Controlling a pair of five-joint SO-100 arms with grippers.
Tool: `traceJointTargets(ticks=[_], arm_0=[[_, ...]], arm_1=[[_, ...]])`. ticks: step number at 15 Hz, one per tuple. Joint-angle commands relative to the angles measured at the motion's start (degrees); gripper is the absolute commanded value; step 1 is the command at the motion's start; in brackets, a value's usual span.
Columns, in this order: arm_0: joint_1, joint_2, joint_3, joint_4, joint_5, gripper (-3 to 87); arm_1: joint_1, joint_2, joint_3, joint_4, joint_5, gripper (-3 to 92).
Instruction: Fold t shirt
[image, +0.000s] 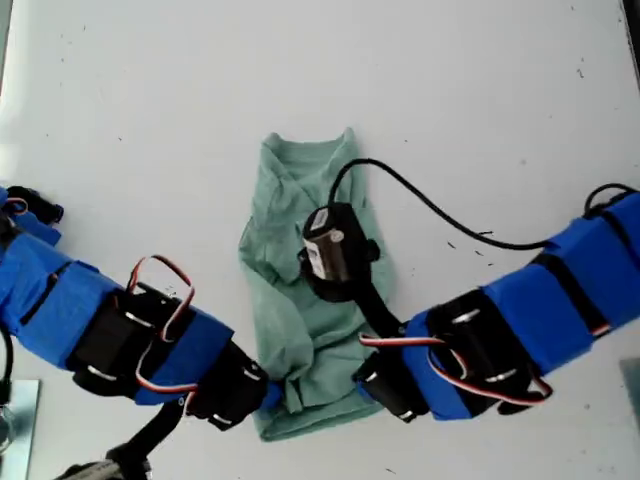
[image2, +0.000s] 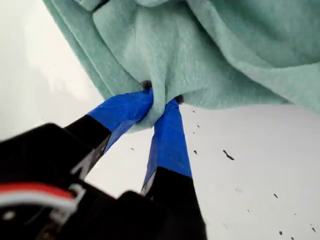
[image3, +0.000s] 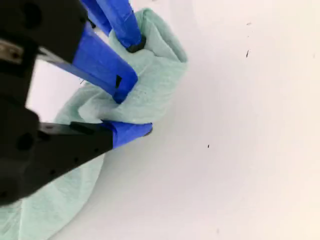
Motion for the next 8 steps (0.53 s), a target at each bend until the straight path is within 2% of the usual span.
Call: traceJointTargets(ticks=[1, 4, 7, 8], arm_0=[[-1.3, 7.8, -2.3, 0.3, -0.4, -0.3], [-12.2, 12.3, -1.3, 4.7, 5.4, -0.3], [-26.2, 14.3, -1.2, 7.6, 12.8, -0.3], [-28.9, 14.3, -1.1, 7.7, 14.2, -0.3]], arm_1=[[3.1, 9.1, -3.4, -1.5, -3.3, -0.3], [14.7, 14.9, -1.5, 0.4, -11.9, -0.3], [30.1, 15.4, -0.9, 1.8, -22.1, -0.3], [32.9, 14.9, -0.5, 1.1, -23.9, -0.3]])
